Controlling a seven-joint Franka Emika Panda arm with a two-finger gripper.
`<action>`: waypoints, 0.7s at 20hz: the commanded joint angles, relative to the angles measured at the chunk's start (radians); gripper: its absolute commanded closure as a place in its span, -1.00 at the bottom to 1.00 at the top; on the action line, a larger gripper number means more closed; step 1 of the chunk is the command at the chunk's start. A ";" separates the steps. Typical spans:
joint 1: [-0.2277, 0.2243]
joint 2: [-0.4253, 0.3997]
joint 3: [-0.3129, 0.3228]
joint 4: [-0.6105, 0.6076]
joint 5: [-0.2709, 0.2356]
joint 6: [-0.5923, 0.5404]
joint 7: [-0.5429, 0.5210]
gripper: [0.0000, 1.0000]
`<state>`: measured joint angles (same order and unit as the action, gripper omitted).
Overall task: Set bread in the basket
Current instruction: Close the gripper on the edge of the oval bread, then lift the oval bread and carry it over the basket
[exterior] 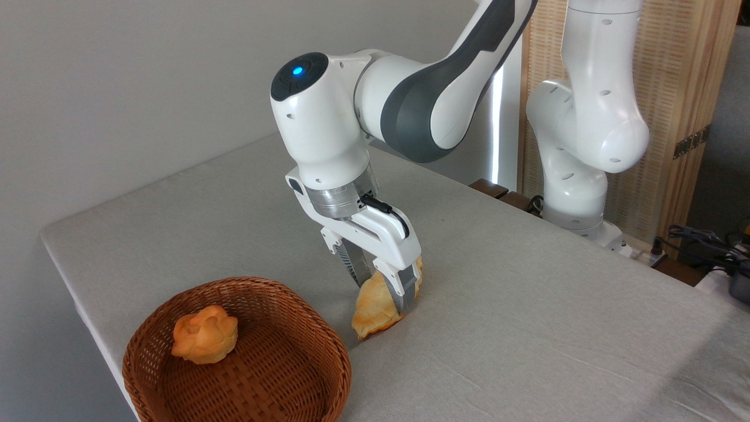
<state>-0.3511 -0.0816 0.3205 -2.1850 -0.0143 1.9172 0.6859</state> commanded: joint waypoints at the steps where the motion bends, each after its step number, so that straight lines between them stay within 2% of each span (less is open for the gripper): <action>1: -0.008 -0.006 0.003 -0.004 0.020 0.013 0.004 0.15; 7: -0.008 -0.017 0.003 -0.001 0.020 0.000 0.009 0.13; 10: -0.008 -0.079 0.003 0.010 0.019 -0.055 0.015 0.11; 12: -0.009 -0.101 0.000 0.039 0.019 -0.073 0.017 0.02; 14: -0.011 -0.104 -0.027 0.071 0.019 -0.072 0.018 0.02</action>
<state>-0.3519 -0.1367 0.3186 -2.1623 -0.0137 1.8842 0.6975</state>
